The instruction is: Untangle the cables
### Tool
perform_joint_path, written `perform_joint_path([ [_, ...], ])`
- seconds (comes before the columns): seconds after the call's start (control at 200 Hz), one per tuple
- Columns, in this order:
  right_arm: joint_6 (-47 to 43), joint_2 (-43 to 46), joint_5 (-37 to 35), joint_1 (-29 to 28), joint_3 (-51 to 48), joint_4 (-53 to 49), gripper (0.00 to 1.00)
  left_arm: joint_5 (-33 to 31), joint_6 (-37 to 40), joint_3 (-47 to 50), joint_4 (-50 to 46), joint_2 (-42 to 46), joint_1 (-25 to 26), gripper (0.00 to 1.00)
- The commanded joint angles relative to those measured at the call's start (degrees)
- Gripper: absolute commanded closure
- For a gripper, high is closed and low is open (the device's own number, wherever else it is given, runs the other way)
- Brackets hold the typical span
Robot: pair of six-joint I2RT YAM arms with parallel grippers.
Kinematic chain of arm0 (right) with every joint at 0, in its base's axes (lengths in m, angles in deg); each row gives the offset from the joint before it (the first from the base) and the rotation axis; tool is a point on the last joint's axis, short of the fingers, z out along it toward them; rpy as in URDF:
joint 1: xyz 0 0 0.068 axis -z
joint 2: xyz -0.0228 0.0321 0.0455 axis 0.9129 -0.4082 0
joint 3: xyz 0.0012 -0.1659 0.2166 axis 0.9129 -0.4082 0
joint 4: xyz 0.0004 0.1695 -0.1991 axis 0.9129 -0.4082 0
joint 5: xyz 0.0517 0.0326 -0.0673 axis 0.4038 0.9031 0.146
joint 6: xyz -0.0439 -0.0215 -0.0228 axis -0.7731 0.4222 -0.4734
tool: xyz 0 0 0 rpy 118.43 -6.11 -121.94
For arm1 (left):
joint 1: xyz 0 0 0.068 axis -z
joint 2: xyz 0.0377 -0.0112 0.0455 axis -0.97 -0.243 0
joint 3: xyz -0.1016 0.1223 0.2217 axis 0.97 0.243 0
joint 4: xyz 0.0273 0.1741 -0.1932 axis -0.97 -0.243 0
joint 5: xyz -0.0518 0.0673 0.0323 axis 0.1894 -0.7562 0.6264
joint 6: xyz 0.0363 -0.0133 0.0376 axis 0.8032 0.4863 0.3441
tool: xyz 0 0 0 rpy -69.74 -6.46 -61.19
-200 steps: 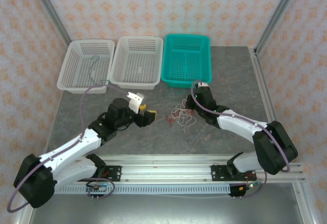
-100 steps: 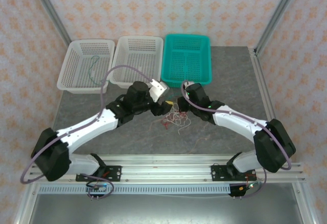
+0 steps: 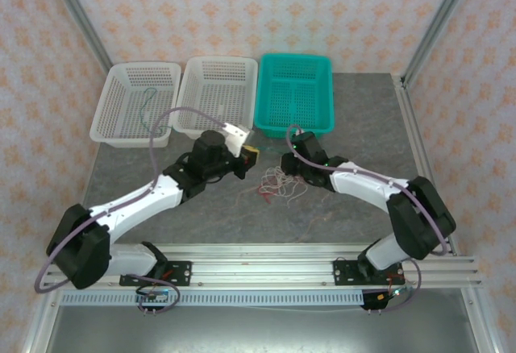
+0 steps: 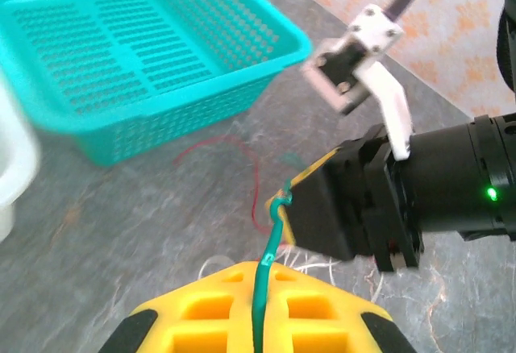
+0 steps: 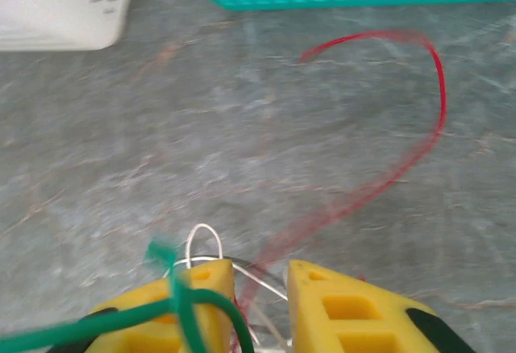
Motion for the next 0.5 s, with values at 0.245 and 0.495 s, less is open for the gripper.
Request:
perform_joint_path([
  [0.245,15.19,-0.85,-8.71,7.56,-12.27,-4.32,0.72,-9.65,-8.73,2.95,-4.37,12.02,-4.79,1.00],
  [0.495,19.54,4.28,-10.55,10.67,-16.02,-4.23,0.66,-13.05,-12.92,5.83,-3.93,15.03,-10.28,1.00],
])
